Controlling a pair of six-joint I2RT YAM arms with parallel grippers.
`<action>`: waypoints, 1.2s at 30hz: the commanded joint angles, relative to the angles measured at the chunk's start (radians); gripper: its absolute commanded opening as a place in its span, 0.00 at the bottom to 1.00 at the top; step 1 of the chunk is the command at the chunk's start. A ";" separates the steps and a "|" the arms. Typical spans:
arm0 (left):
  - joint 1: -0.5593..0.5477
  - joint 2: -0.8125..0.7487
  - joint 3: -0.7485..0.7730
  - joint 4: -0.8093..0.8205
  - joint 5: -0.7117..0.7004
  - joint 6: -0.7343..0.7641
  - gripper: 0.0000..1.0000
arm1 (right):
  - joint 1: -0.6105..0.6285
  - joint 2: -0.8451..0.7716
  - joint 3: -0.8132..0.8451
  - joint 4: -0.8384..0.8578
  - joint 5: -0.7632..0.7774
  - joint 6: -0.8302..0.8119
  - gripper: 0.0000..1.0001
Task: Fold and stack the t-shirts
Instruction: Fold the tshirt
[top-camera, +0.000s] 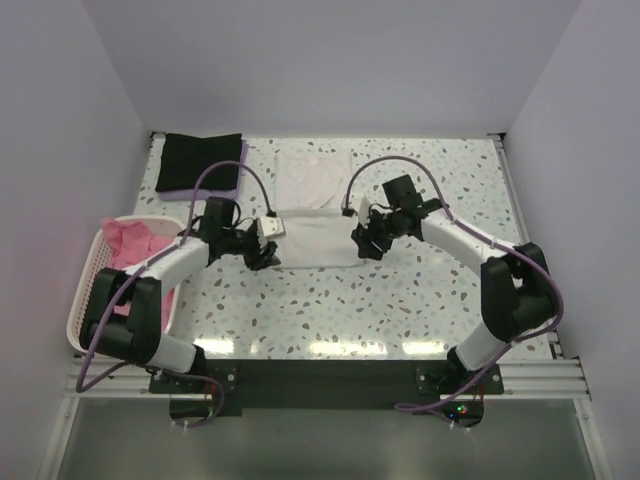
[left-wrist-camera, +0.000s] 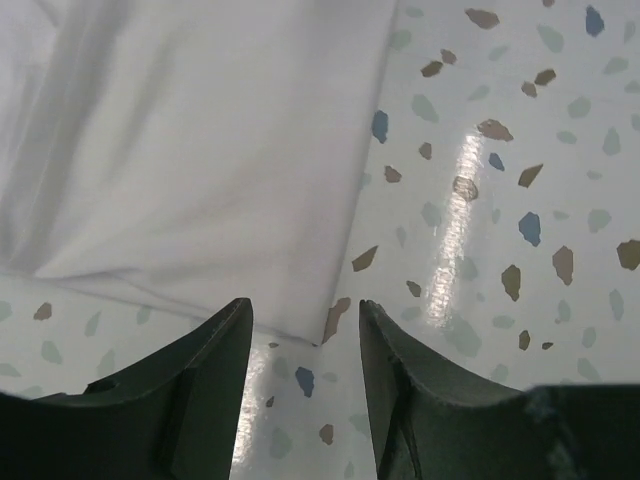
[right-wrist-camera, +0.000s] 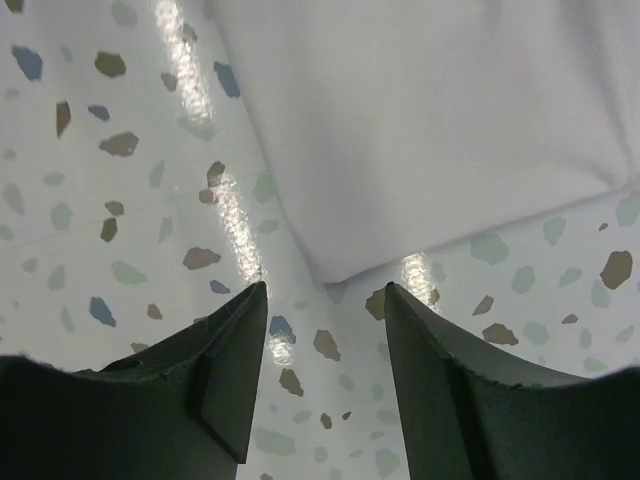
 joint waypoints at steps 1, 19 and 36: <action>-0.090 -0.063 -0.111 0.129 -0.150 0.246 0.52 | 0.057 -0.003 -0.064 0.102 0.116 -0.295 0.54; -0.156 0.115 -0.042 0.073 -0.224 0.359 0.43 | 0.115 0.135 -0.113 0.136 0.151 -0.465 0.49; -0.112 0.146 0.307 -0.134 -0.177 0.206 0.00 | 0.063 0.060 0.099 -0.011 0.117 -0.349 0.00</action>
